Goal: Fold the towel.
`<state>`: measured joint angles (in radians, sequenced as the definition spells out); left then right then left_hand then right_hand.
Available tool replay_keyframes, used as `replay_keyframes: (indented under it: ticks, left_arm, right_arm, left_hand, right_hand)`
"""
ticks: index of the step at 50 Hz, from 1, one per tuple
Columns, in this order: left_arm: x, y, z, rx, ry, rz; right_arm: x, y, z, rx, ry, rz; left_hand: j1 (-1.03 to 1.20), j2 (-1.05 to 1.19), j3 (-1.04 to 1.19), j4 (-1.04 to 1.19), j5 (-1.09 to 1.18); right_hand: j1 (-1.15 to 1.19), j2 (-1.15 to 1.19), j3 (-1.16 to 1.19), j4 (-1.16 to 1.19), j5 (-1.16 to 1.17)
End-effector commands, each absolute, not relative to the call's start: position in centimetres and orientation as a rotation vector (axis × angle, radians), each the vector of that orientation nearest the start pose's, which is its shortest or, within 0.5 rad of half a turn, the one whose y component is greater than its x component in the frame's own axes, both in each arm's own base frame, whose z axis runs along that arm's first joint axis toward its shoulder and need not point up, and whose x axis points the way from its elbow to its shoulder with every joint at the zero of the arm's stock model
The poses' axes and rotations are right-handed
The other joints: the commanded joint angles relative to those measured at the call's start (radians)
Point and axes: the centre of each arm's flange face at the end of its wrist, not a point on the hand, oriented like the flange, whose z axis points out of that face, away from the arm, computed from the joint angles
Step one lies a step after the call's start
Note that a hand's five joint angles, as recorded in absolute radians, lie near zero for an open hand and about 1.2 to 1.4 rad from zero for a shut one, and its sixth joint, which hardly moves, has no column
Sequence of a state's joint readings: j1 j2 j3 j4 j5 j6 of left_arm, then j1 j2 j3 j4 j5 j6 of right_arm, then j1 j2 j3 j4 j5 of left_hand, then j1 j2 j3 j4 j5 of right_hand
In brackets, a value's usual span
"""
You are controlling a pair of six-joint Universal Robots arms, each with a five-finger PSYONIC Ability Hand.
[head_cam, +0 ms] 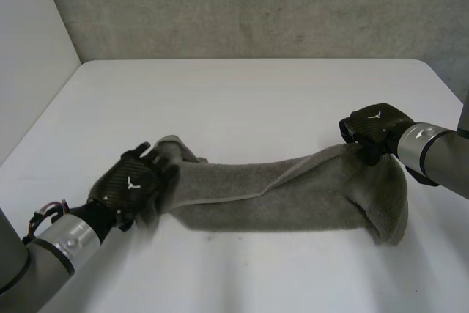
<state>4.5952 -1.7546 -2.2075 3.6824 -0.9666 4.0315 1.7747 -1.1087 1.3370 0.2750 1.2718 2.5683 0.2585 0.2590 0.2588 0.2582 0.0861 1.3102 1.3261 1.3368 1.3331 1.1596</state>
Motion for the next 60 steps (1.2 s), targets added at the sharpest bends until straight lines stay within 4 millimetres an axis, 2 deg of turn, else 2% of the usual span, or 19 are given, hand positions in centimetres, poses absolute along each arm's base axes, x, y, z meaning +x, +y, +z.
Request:
replay_keyframes:
  ticks: [1, 14, 19, 24, 32, 38, 43, 45, 46, 47, 48, 50, 51, 53, 54, 56, 57, 59, 60]
  left_arm:
    - [-21.3, -20.3, 12.6, 1.734, 1.819, -1.954]
    - [-21.2, -19.0, 11.8, 1.834, 1.721, -1.910]
    - [-21.3, -19.2, 11.7, 1.840, 1.617, -1.927]
    - [-21.3, -19.7, 11.7, 1.823, 1.570, -1.942]
    - [-21.3, -20.3, 11.7, 1.798, 1.509, -1.968]
    - [-21.4, -20.5, 12.1, 1.789, 1.487, -1.976]
    - [-21.4, -21.0, 12.6, 1.772, 1.462, -1.990]
    - [-21.3, -21.8, 14.6, 1.715, 1.385, -2.024]
    - [-21.3, -21.8, 14.6, 1.715, 1.385, -2.024]
    - [-21.0, -22.3, 16.6, 1.647, 1.314, -2.051]
    - [-21.0, -22.3, 16.6, 1.646, 1.313, -2.051]
    - [-20.8, -22.8, 20.0, 1.514, 1.252, -2.131]
    - [-20.8, -22.8, 20.0, 1.513, 1.252, -2.132]
    - [-20.5, -23.3, 24.4, 1.344, 1.216, -2.275]
    - [-20.5, -23.3, 24.4, 1.344, 1.216, -2.276]
    - [-20.0, -23.1, 29.1, 1.145, 1.233, -2.466]
    - [-20.0, -23.1, 29.1, 1.144, 1.233, -2.467]
    - [-19.4, -22.7, 32.9, 0.988, 1.269, -2.617]
    - [-19.4, -22.7, 33.0, 0.988, 1.269, -2.617]
  right_arm:
    - [22.5, -31.1, 20.3, -1.207, 2.338, -1.590]
    - [22.5, -30.9, 20.0, -1.208, 2.336, -1.590]
    - [22.5, -30.8, 19.9, -1.208, 2.337, -1.588]
    - [22.5, -30.6, 19.8, -1.208, 2.338, -1.581]
    - [22.4, -30.4, 20.3, -1.212, 2.330, -1.594]
    - [22.1, -30.2, 21.6, -1.215, 2.314, -1.642]
    - [21.4, -30.0, 23.8, -1.201, 2.299, -1.729]
    - [21.1, -29.4, 26.2, -1.193, 2.267, -1.804]
    - [21.1, -29.4, 26.2, -1.193, 2.267, -1.804]
    - [20.8, -29.1, 27.6, -1.185, 2.249, -1.852]
    - [20.8, -29.1, 27.7, -1.185, 2.248, -1.852]
    - [20.1, -27.7, 31.8, -1.163, 2.186, -1.998]
    - [20.1, -27.7, 31.8, -1.163, 2.186, -1.999]
    - [19.4, -25.8, 35.7, -1.145, 2.118, -2.122]
    - [19.4, -25.8, 35.7, -1.145, 2.117, -2.123]
    - [18.6, -24.0, 39.8, -1.118, 2.025, -2.291]
    - [18.6, -24.0, 39.8, -1.118, 2.025, -2.292]
    - [17.9, -23.0, 42.9, -1.094, 1.951, -2.420]
    - [17.9, -23.0, 43.0, -1.094, 1.951, -2.421]
  left_hand:
    - [0.067, 0.066, 0.066, 0.067, 0.064]
    - [0.163, 0.163, 0.163, 0.164, 0.161]
    - [0.380, 0.380, 0.380, 0.380, 0.378]
    - [0.498, 0.498, 0.498, 0.498, 0.496]
    - [0.835, 0.835, 0.835, 0.836, 0.833]
    - [1.137, 1.137, 1.137, 1.138, 1.135]
    - [1.138, 1.137, 1.137, 1.138, 1.136]
    - [1.138, 1.137, 1.137, 1.138, 1.136]
    - [1.138, 1.137, 1.137, 1.138, 1.136]
    - [1.138, 1.137, 1.137, 1.138, 1.136]
    - [1.138, 1.137, 1.137, 1.138, 1.136]
    - [1.138, 1.137, 1.137, 1.138, 1.136]
    - [1.138, 1.137, 1.137, 1.138, 1.136]
    - [1.138, 1.137, 1.137, 1.138, 1.136]
    - [1.138, 1.137, 1.137, 1.138, 1.136]
    - [1.138, 1.137, 1.137, 1.138, 1.136]
    - [1.138, 1.137, 1.137, 1.138, 1.136]
    - [1.138, 1.137, 1.137, 1.138, 1.136]
    - [1.138, 1.137, 1.137, 1.138, 1.136]
  right_hand:
    - [0.086, 0.070, 0.059, 0.063, 0.062]
    - [0.086, 0.070, 0.059, 0.063, 0.062]
    - [0.086, 0.070, 0.059, 0.063, 0.062]
    - [0.086, 0.070, 0.059, 0.063, 0.062]
    - [0.086, 0.070, 0.059, 0.063, 0.062]
    - [0.086, 0.070, 0.059, 0.063, 0.062]
    - [0.086, 0.070, 0.059, 0.063, 0.062]
    - [0.086, 0.070, 0.059, 0.063, 0.062]
    - [0.086, 0.070, 0.059, 0.063, 0.062]
    - [0.086, 0.070, 0.059, 0.063, 0.062]
    - [0.086, 0.070, 0.059, 0.063, 0.062]
    - [0.086, 0.070, 0.059, 0.063, 0.062]
    - [0.086, 0.070, 0.059, 0.063, 0.062]
    - [0.086, 0.070, 0.059, 0.063, 0.062]
    - [0.086, 0.070, 0.059, 0.063, 0.062]
    - [0.086, 0.070, 0.059, 0.063, 0.062]
    - [0.086, 0.070, 0.059, 0.063, 0.062]
    - [0.086, 0.070, 0.059, 0.063, 0.062]
    - [0.086, 0.070, 0.059, 0.063, 0.062]
